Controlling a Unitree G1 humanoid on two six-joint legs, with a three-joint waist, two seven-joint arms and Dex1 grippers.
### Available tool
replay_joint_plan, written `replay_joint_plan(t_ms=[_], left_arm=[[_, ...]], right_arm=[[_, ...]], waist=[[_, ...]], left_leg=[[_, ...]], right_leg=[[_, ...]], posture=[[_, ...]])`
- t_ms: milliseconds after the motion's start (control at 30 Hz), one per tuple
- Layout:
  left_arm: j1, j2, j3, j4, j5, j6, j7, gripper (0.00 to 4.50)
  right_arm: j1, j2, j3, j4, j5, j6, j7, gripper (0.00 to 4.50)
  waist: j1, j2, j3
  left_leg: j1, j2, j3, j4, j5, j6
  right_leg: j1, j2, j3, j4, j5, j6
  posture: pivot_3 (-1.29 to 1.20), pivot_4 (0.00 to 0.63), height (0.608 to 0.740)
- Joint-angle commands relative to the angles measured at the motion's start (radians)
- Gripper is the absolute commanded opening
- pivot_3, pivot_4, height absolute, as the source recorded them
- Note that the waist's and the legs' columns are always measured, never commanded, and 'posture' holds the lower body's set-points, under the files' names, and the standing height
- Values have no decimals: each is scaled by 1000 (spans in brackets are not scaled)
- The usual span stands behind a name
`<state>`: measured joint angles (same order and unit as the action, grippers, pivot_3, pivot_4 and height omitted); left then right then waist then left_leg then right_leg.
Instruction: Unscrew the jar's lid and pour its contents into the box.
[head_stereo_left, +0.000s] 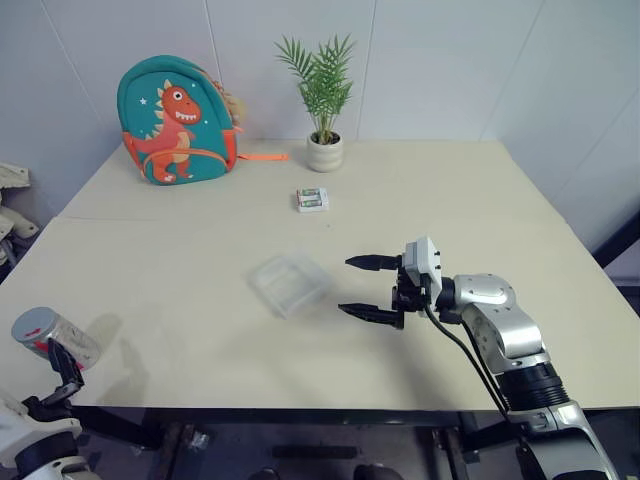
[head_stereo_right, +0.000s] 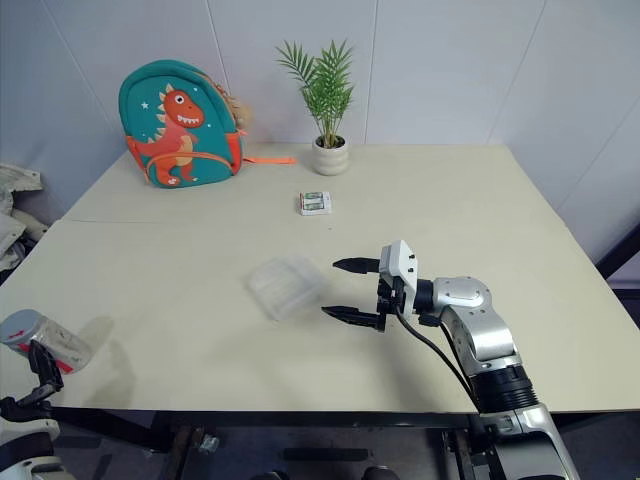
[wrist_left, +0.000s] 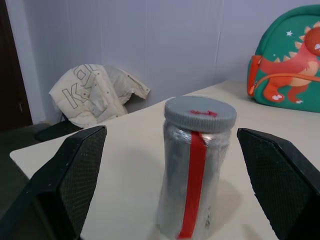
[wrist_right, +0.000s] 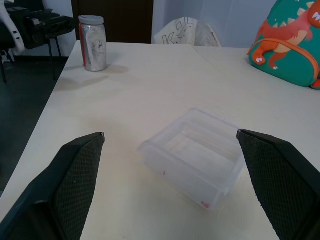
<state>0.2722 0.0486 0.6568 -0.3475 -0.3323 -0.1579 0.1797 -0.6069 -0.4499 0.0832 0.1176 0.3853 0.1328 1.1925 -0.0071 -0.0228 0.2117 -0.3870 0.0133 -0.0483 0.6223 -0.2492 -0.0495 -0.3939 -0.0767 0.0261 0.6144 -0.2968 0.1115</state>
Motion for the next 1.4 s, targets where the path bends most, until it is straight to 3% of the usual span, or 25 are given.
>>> replay_joint_plan(t_ms=[33,1067,1167,1367,1400], left_arm=[[-20,48,32,44,1,13,-2,4455],[-198,204,0,283,75,67,-14,4455],[-207,205,-2,291,75,80,-7,3888],[-228,196,-24,281,56,93,-31,2019],[-234,196,-31,272,44,90,-47,1978]], right_arm=[[-19,-5,-17,-48,18,-4,-4,4500],[19,-7,-27,-114,21,14,-69,4500],[21,-6,-26,-117,20,14,-74,4500],[28,-5,-26,-119,17,10,-84,4500],[30,-6,-27,-120,17,9,-85,4500]], waist=[[0,0,0],[2,-1,0],[2,-1,0],[2,-1,0],[2,-1,0]], left_leg=[[0,0,1,0,0,0],[0,1,4,0,-2,0],[0,1,4,0,-3,0],[0,1,4,0,-3,0],[0,1,4,0,-3,0]], right_leg=[[0,0,1,0,0,0],[-3,0,4,2,4,6],[-3,0,4,2,4,6],[-3,0,4,2,4,6],[-3,0,4,2,4,6]], posture=[[0,150,740],[0,150,740],[0,150,740],[0,150,740],[0,150,740]])
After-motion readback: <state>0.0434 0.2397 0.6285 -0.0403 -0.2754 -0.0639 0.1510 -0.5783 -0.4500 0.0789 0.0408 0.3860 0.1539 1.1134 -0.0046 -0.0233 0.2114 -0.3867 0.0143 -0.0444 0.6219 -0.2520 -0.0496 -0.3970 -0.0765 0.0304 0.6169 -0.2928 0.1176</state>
